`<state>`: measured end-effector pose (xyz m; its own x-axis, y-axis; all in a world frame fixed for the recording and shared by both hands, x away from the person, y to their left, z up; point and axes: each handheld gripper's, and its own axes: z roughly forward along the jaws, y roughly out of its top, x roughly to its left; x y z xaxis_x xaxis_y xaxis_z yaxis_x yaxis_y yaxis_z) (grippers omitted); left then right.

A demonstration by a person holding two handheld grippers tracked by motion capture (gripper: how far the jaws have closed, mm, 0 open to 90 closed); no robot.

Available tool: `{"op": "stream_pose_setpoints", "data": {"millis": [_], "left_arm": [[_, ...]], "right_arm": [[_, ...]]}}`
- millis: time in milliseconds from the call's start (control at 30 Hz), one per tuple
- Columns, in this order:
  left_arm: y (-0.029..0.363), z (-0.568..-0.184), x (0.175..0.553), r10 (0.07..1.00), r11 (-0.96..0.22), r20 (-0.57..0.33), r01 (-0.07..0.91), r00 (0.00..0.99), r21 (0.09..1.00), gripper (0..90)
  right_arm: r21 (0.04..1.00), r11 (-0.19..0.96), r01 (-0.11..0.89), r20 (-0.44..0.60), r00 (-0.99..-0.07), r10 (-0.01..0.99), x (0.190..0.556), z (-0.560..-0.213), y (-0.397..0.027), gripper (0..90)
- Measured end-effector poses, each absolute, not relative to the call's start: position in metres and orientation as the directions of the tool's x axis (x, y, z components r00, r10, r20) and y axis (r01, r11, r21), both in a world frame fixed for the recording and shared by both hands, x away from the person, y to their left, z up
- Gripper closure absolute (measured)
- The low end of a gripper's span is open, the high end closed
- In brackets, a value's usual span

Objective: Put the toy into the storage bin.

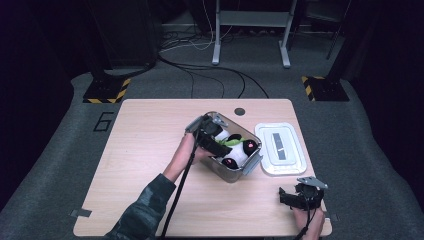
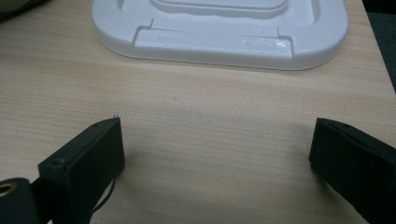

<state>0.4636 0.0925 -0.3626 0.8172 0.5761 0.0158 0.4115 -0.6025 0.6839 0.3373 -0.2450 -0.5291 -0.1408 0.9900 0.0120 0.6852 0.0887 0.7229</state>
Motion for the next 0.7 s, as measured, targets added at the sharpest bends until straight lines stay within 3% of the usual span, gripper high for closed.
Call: {"op": "stream_pose_setpoints", "data": {"millis": [300, 700], "left_arm": [[0.142, -0.351, 0.458, 0.644, -0.53, 0.0, 0.445, 0.765, 0.721, 14.8], [0.195, -0.372, 0.429, 0.713, -0.478, 0.015, 0.471, 0.701, 0.741, 9.5]], "right_arm": [[0.723, 0.089, 0.685, 0.012, -0.141, 0.99, 0.337, -0.529, -0.245, 2.3], [0.723, 0.089, 0.685, 0.012, -0.141, 0.99, 0.337, -0.529, -0.245, 2.2]]}}
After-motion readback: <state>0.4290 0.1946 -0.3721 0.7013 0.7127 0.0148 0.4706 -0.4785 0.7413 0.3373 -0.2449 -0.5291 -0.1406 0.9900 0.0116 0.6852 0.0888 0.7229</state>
